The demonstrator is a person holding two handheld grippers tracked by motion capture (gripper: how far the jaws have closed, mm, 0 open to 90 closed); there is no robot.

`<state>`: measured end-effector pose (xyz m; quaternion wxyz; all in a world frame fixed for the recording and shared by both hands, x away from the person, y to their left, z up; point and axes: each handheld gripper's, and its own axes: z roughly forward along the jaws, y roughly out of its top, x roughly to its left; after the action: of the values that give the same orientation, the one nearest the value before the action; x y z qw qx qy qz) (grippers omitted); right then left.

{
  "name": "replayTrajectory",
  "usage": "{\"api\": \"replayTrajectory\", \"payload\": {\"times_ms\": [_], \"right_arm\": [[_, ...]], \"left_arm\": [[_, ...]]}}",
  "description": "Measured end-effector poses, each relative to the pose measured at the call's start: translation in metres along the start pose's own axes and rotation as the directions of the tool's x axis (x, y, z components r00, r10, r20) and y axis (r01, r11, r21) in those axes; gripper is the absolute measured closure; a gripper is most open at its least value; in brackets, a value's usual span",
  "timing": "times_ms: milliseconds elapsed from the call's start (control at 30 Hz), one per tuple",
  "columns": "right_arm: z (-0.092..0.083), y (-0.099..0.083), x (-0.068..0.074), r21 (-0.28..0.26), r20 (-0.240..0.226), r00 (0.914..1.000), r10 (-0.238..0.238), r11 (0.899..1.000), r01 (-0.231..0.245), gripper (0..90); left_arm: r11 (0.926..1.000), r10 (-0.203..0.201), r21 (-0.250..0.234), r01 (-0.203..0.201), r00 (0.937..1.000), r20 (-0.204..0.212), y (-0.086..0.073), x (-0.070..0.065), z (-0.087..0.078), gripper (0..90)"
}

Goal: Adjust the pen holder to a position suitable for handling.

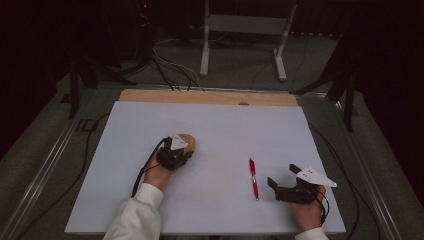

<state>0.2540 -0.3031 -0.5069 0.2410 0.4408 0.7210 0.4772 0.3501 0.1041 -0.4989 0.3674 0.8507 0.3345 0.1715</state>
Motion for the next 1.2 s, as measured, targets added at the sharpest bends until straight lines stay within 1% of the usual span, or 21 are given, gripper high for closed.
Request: {"api": "replayTrajectory", "payload": {"times_ms": [100,200,267,333,467,500,567,633,700,767,867,900,933,967,1000,1067,1133,1200], "right_arm": [[0.000,0.000,0.000,-0.001,-0.001,1.0000,-0.001,1.000,0.001,0.1],[0.000,0.000,0.001,-0.001,-0.003,1.0000,-0.004,1.000,0.004,0.1],[0.000,0.000,0.001,-0.002,-0.002,1.0000,-0.006,1.000,0.006,0.1],[0.000,0.000,0.001,-0.002,-0.002,1.0000,-0.005,1.000,0.005,0.1],[0.000,0.000,0.001,-0.001,-0.004,1.0000,-0.006,1.000,0.006,0.1],[0.000,0.000,0.001,-0.001,-0.004,1.0000,-0.006,1.000,0.006,0.1],[0.001,0.000,0.002,0.001,-0.005,1.0000,-0.006,1.000,0.006,0.1],[0.001,0.000,0.002,0.001,-0.005,1.0000,-0.007,1.000,0.007,0.1],[0.001,0.000,0.002,0.001,-0.005,1.0000,-0.007,1.000,0.007,0.1],[0.001,0.000,0.002,0.001,-0.004,1.0000,-0.006,1.000,0.006,0.1],[0.001,0.000,0.002,0.001,-0.005,1.0000,-0.006,1.000,0.006,0.1],[0.001,0.000,0.002,0.000,-0.005,1.0000,-0.006,1.000,0.006,0.1],[0.001,0.000,0.002,0.000,-0.005,1.0000,-0.006,1.000,0.006,0.1],[0.001,0.000,0.002,0.001,-0.005,1.0000,-0.006,1.000,0.006,0.1],[0.001,0.000,0.002,0.000,-0.005,1.0000,-0.007,1.000,0.007,0.1],[0.001,0.000,0.002,0.000,-0.005,1.0000,-0.007,1.000,0.007,0.1],[0.001,0.000,0.002,0.000,-0.005,1.0000,-0.007,1.000,0.007,0.1],[0.001,0.000,0.002,0.002,-0.004,1.0000,-0.006,1.000,0.006,0.1]], "left_arm": [[0.9996,0.025,0.011,-0.025,0.9996,0.016,-0.001,-0.009,-0.003,81.8],[0.9976,0.063,0.028,-0.064,0.9979,0.012,-0.001,-0.017,-0.006,81.8],[0.9965,0.075,0.037,-0.075,0.9971,0.018,-0.002,-0.021,-0.007,81.8],[0.9958,0.081,0.040,-0.082,0.9963,0.031,-0.002,-0.024,-0.010,81.8],[0.9923,0.109,0.055,-0.111,0.9930,0.045,-0.002,-0.028,-0.013,81.9],[0.9923,0.109,0.055,-0.111,0.9930,0.045,-0.002,-0.028,-0.013,81.9],[0.9907,0.116,0.064,-0.120,0.9915,0.058,-0.002,-0.029,-0.015,81.9],[0.9880,0.130,0.075,-0.135,0.9891,0.069,-0.001,-0.030,-0.016,82.0],[0.9836,0.150,0.090,-0.156,0.9857,0.077,0.000,-0.031,-0.017,81.9],[0.9786,0.168,0.104,-0.177,0.9814,0.093,0.001,-0.033,-0.018,81.9],[0.9687,0.198,0.127,-0.213,0.9722,0.125,0.005,-0.035,-0.020,82.0],[0.9670,0.201,0.131,-0.219,0.9704,0.133,0.006,-0.035,-0.021,82.0],[0.9673,0.204,0.126,-0.220,0.9702,0.132,0.007,-0.035,-0.022,81.8],[0.9707,0.193,0.119,-0.208,0.9728,0.128,0.008,-0.034,-0.023,81.2],[0.9740,0.183,0.108,-0.199,0.9731,0.139,0.009,-0.032,-0.023,80.1],[0.9801,0.169,0.080,-0.182,0.9746,0.147,0.011,-0.030,-0.023,78.2],[0.9828,0.163,0.060,-0.174,0.9744,0.154,0.014,-0.030,-0.022,74.2],[0.9824,0.169,0.055,-0.179,0.9739,0.152,0.017,-0.032,-0.019,70.3]]}}
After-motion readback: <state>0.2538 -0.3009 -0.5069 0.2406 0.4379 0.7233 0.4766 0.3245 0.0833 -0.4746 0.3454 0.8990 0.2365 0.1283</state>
